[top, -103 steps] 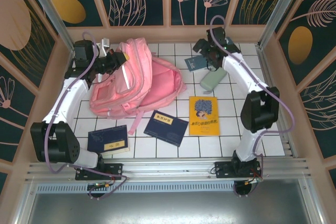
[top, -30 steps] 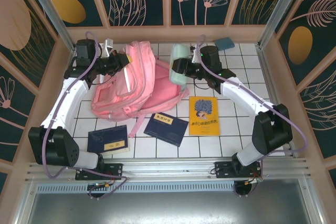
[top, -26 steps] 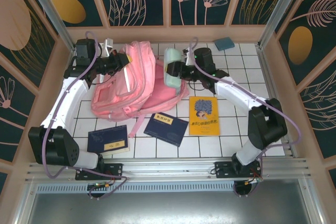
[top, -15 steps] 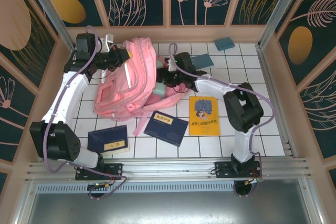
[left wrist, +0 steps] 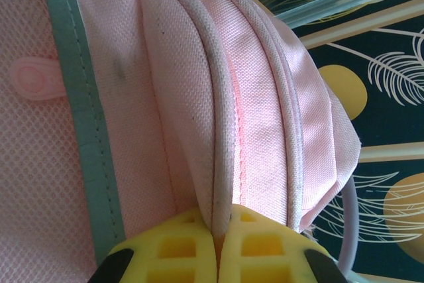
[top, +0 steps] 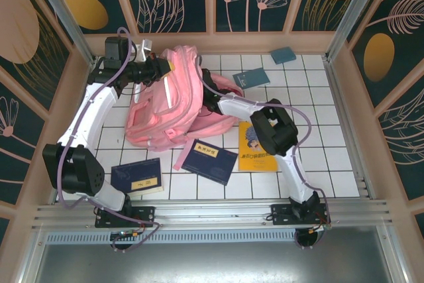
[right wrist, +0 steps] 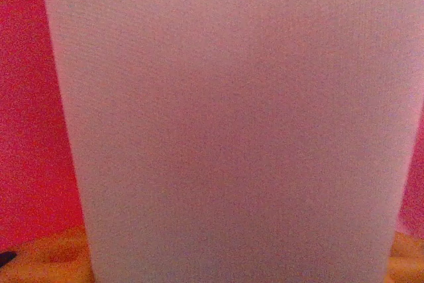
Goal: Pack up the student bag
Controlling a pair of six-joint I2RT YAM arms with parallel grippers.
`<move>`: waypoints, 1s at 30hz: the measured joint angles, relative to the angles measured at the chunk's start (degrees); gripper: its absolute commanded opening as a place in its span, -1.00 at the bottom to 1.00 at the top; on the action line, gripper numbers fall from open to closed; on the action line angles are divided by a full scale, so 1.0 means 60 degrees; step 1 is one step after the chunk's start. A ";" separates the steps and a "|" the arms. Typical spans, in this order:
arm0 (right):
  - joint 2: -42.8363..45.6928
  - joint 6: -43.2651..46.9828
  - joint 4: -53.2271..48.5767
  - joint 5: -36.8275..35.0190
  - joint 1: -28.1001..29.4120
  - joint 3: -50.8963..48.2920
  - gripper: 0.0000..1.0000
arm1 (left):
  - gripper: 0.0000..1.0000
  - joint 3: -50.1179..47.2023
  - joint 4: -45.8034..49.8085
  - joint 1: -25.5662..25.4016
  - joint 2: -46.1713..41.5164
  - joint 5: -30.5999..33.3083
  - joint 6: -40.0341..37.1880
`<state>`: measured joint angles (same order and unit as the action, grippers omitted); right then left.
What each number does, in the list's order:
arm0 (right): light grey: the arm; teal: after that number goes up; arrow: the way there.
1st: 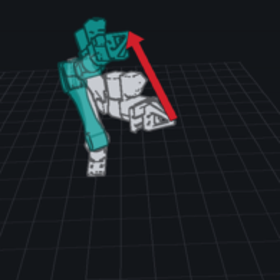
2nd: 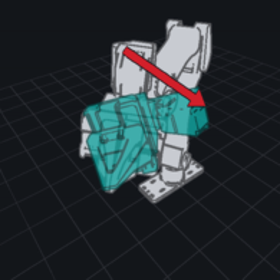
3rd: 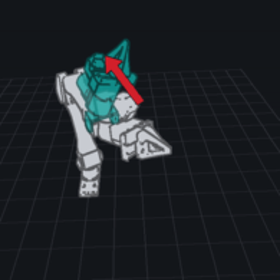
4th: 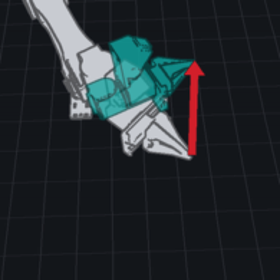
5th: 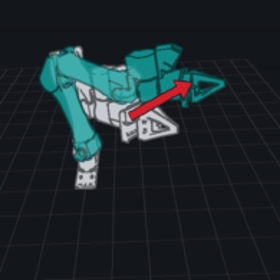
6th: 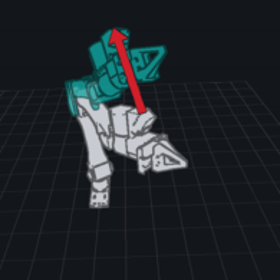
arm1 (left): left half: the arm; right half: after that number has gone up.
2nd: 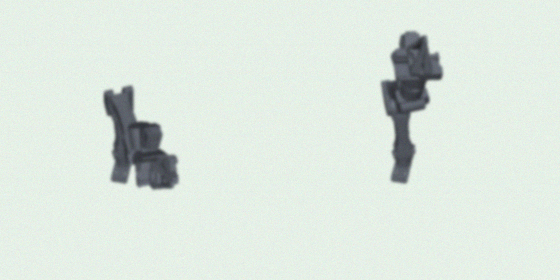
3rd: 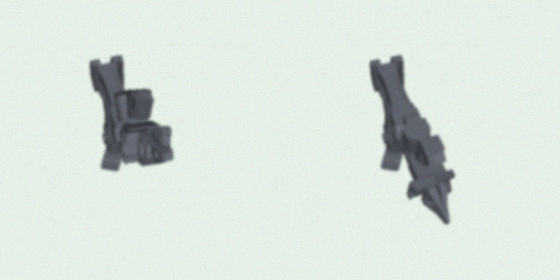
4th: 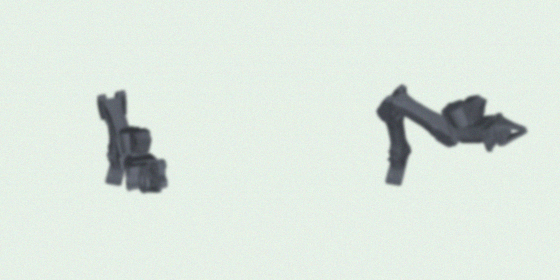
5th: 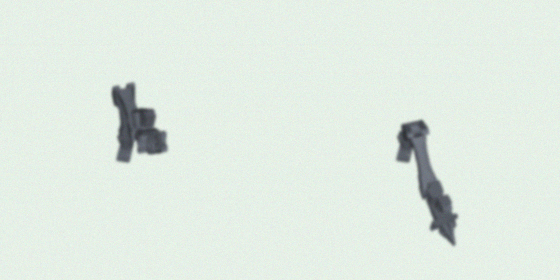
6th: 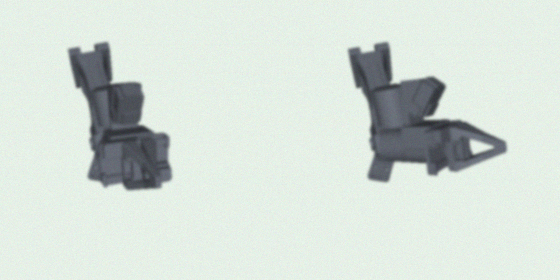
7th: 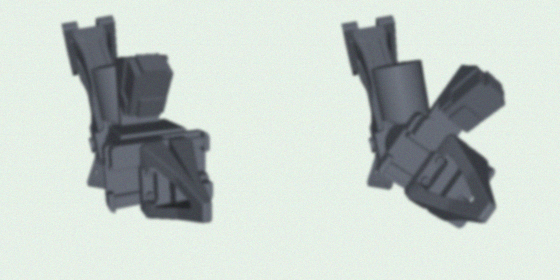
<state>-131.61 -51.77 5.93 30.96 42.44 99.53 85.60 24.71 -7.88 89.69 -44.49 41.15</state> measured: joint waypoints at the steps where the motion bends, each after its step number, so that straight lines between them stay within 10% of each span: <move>1: -0.0229 -0.0080 -0.0080 -0.0087 0.0066 0.0339 0.42 | -1.00 0.0000 0.0000 0.0000 0.0000 0.0000 0.0000; 9: -0.1096 -0.0426 -0.0867 -0.0732 0.0288 0.1625 0.97 | -1.00 0.0000 0.0000 0.0015 0.0000 0.0004 -0.0011; 30: 0.1126 0.0324 -0.0229 -0.1016 -0.0277 -0.1494 0.97 | -1.00 -0.0113 0.0135 0.0331 -0.0204 0.0029 -0.0175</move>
<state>-124.86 -49.82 4.56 24.86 40.77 90.56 84.93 25.52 -5.89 88.47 -44.31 40.10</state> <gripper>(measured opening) 0.987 0.050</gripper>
